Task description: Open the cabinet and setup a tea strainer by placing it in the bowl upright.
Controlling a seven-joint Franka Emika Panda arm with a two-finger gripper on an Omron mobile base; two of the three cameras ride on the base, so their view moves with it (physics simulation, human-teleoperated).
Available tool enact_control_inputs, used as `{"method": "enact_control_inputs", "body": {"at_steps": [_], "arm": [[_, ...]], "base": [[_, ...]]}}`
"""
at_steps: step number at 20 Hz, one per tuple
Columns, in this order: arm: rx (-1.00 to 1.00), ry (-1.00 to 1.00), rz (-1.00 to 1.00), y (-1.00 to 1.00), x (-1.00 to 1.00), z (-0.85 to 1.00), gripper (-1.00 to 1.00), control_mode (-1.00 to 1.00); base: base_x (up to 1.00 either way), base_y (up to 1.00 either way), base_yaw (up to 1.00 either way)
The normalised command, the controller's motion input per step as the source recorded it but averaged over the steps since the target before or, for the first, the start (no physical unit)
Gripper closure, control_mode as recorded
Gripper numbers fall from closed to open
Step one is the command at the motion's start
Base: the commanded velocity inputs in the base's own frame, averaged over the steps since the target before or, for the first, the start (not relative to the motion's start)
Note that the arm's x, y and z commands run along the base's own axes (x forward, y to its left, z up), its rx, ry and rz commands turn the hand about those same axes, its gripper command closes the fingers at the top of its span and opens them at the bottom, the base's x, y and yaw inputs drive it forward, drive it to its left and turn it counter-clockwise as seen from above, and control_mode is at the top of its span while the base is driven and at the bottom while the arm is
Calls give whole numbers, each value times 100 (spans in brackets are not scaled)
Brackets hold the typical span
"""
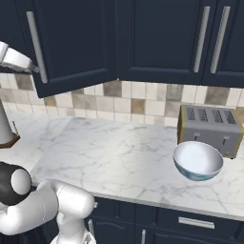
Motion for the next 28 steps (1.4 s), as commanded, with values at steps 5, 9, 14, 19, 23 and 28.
{"method": "enact_control_inputs", "body": {"at_steps": [5,9,14,19,23,28], "arm": [[-5,-23,-25,-32,-14,0,-100,-100],[-1,-24,-19,-76,-14,0,-100,-100],[0,-18,-14,-88,-29,2,-100,-100],[4,-8,-11,-97,-57,28,-100,-100],[8,-1,-10,-100,-46,41,-100,-100],[7,-2,-11,-85,-39,25,-100,-100]], "base": [[0,0,0],[0,0,0],[0,0,0],[0,0,0],[0,0,0],[0,0,0]]}}
